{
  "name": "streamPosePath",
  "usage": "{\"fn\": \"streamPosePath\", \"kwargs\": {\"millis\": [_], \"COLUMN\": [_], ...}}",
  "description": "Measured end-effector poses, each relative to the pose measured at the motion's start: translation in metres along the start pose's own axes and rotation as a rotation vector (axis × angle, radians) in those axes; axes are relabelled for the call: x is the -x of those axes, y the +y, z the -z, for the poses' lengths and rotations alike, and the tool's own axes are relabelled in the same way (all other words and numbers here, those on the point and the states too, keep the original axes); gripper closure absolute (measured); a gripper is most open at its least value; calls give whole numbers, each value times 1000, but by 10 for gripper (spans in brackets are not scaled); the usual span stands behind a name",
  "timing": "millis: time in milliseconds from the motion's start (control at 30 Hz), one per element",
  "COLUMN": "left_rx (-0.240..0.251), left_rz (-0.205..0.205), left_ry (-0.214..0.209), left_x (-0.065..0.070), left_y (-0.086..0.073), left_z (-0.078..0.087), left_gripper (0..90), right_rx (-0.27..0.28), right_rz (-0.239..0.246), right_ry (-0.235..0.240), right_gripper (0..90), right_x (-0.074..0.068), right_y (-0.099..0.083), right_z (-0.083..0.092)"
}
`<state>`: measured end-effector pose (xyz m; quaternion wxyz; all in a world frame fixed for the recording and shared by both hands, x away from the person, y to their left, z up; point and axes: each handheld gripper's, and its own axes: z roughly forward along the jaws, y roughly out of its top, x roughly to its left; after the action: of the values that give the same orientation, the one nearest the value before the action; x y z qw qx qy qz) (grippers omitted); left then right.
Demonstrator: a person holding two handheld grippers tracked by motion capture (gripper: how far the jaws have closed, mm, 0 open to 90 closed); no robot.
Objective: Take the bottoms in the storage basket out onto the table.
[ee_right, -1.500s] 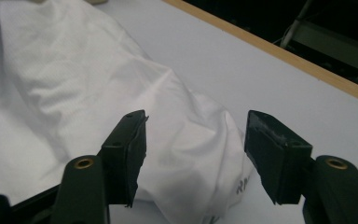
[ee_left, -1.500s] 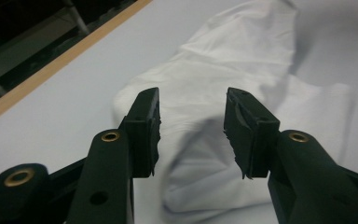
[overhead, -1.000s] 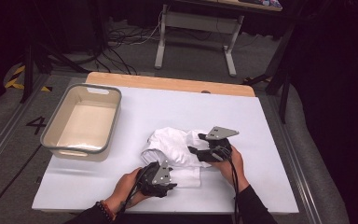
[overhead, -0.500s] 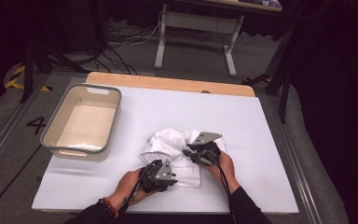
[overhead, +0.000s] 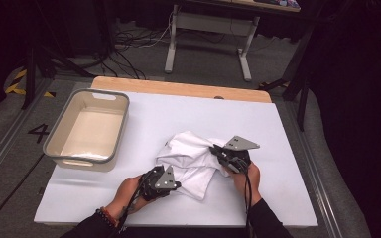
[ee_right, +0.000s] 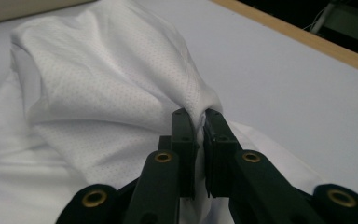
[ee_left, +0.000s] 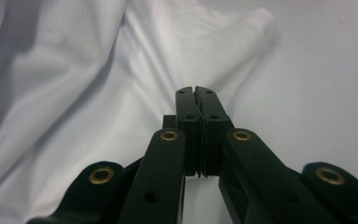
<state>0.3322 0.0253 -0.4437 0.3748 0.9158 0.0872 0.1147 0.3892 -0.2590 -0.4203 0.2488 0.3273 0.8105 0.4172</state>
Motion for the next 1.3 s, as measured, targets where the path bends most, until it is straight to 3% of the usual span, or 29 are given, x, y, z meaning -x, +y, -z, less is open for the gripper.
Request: {"fn": "streamPosePath", "kwargs": {"millis": [233,400,567,833,1000,1133,1200,1233,1300], "left_rx": [16,16,17,37,77,101,88,83,93], "left_rz": [35,72,89,133,140,111,71,64,79], "left_ry": [70,113,165,210,197,185,225,218,201], "left_x": [-14,-23,-25,-25,-22,-14,-9,-8,-10], "left_y": [-8,-17,-24,-36,-35,-26,-21,-19,-18], "left_z": [23,38,53,73,74,62,51,46,36], "left_gripper": [891,891,891,889,863,730,648,622,573], "right_rx": [64,73,60,49,20,-16,-24,-31,-44], "right_rz": [-80,-117,-110,-99,-53,-2,10,15,25], "right_ry": [-101,-134,-148,-108,-69,-34,-11,-2,21], "right_gripper": [847,846,844,835,828,831,831,831,831], "right_x": [25,36,38,31,19,10,6,5,0], "right_y": [-6,-13,-20,-24,-25,-29,-31,-33,-36], "right_z": [29,41,51,52,47,46,47,47,48]}}
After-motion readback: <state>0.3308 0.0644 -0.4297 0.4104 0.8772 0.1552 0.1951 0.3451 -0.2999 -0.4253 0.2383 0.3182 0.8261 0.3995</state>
